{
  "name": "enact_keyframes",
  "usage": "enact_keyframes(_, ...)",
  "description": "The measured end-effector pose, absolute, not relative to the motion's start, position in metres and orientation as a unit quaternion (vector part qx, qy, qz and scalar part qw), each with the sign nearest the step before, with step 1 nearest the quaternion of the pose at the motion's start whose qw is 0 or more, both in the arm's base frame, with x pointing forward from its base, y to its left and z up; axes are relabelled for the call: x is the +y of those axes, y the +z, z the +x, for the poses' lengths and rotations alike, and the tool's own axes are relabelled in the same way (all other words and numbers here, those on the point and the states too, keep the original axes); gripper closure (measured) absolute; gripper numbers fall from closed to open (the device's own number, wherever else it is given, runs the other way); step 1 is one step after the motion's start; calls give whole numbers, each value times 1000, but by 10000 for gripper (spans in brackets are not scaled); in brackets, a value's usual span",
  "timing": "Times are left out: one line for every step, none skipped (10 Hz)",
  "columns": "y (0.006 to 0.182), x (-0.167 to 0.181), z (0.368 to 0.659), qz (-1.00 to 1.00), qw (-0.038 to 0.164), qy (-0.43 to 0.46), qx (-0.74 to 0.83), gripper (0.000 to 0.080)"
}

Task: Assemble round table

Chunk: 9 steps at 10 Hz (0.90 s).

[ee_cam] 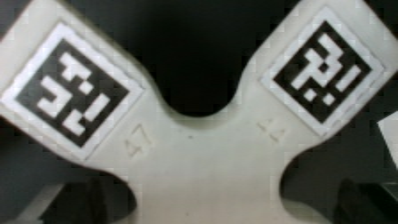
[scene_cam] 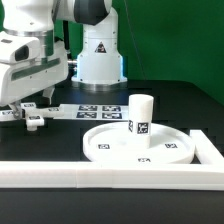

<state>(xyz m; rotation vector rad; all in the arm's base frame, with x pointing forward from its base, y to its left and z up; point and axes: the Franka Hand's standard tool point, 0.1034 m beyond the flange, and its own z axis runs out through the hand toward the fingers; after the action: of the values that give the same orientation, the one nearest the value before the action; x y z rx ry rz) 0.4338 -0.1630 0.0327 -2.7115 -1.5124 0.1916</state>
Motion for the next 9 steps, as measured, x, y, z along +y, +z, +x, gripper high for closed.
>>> enact_keyframes(31, -163, 433, -871, 17, 63, -486, 151)
enact_keyframes(30, -163, 432, -871, 17, 64, -486, 151)
enact_keyframes(30, -163, 432, -871, 17, 64, -486, 151)
enact_keyframes(30, -163, 432, -871, 17, 64, -486, 273)
enact_keyframes(30, -164, 432, -871, 17, 64, -486, 367)
enact_keyframes(30, -164, 432, -872, 17, 64, -485, 367)
enact_keyframes(30, -164, 432, -872, 17, 64, -485, 367)
enact_keyframes(30, -164, 432, -872, 17, 64, -485, 367)
enact_keyframes(30, -164, 432, -872, 17, 64, -485, 367)
